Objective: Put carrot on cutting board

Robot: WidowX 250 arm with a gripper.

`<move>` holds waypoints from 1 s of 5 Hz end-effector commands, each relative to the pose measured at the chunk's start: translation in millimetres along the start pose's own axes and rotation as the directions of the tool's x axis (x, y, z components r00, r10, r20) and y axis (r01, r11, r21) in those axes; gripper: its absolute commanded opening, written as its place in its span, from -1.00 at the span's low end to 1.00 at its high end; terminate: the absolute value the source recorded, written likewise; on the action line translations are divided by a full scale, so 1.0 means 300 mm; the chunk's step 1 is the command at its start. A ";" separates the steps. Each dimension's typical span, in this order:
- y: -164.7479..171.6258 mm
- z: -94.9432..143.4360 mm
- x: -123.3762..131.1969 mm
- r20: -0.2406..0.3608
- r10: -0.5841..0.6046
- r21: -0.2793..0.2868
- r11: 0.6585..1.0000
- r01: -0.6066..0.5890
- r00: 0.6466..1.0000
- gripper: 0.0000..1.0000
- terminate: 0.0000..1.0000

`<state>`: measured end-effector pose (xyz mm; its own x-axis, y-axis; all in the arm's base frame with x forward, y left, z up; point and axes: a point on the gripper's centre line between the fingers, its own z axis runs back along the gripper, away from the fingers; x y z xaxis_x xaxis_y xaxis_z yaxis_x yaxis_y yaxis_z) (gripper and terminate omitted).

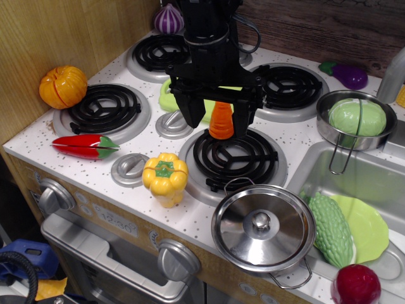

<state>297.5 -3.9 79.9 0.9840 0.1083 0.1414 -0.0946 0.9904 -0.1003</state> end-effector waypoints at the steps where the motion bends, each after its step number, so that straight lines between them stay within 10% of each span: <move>1: 0.000 0.000 0.000 0.000 0.000 0.000 1.000 0.000 1.000 1.00 -1.00; 5: 0.071 -0.049 0.143 0.102 -0.033 0.016 0.999 0.031 0.994 1.00 -1.00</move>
<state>339.7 20.3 53.3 0.9726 0.0628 0.2236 -0.0476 0.9962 -0.0731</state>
